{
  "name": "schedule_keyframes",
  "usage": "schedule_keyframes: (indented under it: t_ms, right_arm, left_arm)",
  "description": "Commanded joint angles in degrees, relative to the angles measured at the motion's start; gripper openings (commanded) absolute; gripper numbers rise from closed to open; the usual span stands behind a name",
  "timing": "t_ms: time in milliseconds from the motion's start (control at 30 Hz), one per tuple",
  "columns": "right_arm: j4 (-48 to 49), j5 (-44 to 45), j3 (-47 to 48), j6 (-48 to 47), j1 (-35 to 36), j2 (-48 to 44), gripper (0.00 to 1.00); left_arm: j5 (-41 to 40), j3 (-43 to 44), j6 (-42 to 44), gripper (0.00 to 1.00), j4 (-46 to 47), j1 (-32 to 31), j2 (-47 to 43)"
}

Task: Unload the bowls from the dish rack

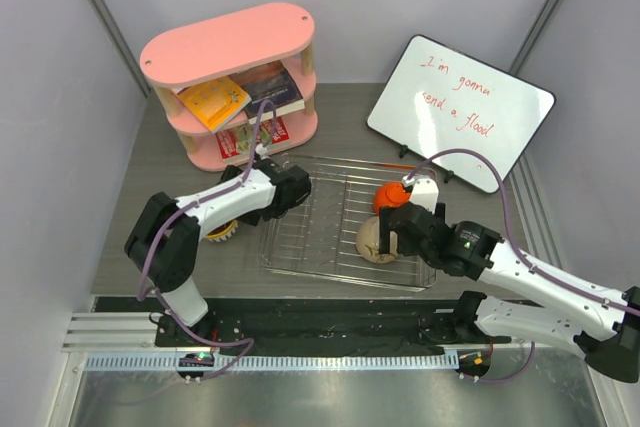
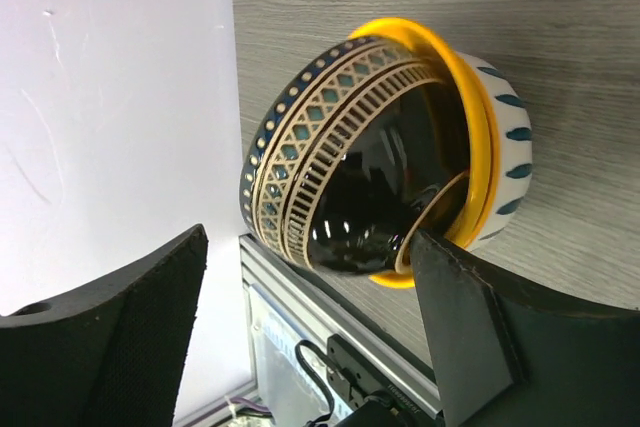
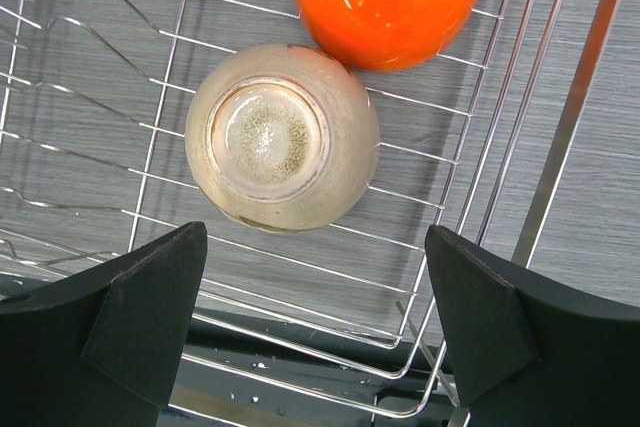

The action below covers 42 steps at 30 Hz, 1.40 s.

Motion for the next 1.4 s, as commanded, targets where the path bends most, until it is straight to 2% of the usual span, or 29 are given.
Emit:
schedule_keyframes:
  t_ms: [0,333,633,833,1367]
  right_arm:
    - [0.26,2.63,0.87,1.13,-0.33,-1.73,0.96]
    - [0.09,1.92,0.34,1.04,-0.42,-1.12,0.96]
    - [0.09,1.66,0.25,1.04,-0.42,-0.77,0.97]
    - [0.35,1.31,0.17,1.39,-0.42,-0.24,0.97]
    - [0.09,1.22,-0.01,1.3,-0.42,-1.21,0.97]
  left_arm:
    - [-1.26,-0.52,0.51,0.85,-0.6,-1.17,1.2]
    - [2.25,2.55,1.13,0.86,-1.3,-3.72,0.59]
    - [7.52,5.89,1.74,0.86,-3.85,-5.83,-5.65]
    - [6.74,4.75,0.69,0.88,-3.77,-5.92,-9.95]
    - [10.52,-1.05,4.03,0.89,5.28,-0.21,-13.74]
